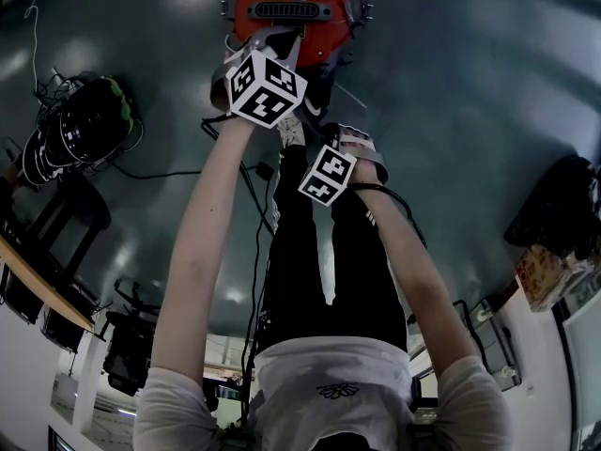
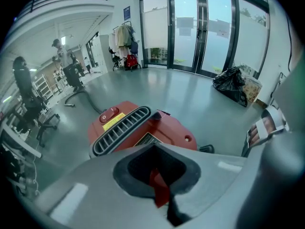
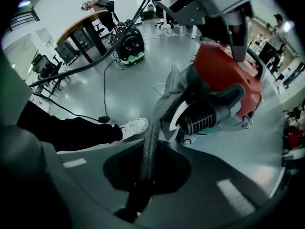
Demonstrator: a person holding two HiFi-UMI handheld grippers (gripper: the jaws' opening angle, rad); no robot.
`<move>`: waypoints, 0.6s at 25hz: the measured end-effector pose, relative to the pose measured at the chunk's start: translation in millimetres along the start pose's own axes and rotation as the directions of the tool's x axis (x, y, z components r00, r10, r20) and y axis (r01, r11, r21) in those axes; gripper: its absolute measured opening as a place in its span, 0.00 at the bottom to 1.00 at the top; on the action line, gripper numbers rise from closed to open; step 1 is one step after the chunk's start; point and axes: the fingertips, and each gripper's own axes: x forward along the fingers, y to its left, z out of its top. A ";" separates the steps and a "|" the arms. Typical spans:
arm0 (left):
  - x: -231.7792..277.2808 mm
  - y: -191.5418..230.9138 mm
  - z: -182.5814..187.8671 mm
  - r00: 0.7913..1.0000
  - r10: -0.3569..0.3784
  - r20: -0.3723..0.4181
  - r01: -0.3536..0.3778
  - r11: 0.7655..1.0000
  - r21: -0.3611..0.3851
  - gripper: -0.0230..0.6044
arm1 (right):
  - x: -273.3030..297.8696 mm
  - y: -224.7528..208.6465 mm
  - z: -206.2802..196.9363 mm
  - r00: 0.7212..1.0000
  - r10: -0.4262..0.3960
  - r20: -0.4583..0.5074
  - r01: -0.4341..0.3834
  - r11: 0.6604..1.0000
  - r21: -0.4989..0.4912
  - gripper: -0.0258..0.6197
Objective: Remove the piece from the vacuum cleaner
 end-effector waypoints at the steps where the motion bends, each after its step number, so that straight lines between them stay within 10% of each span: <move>1: 0.0 0.7 0.3 1.000 -0.001 0.000 0.001 1.000 -0.001 0.04 | 1.2 10.2 0.8 0.999 0.047 -0.003 -0.047 0.999 -0.012 0.09; 6: 2.7 2.4 5.6 1.000 -0.002 0.001 0.002 1.000 0.006 0.04 | 4.9 56.1 -10.9 0.997 0.079 0.021 -0.080 0.996 0.040 0.09; 15: 2.5 6.4 9.9 1.000 0.010 -0.010 -0.011 0.998 -0.059 0.04 | -6.9 -7.9 -7.0 0.999 0.013 0.047 -0.020 0.988 0.154 0.10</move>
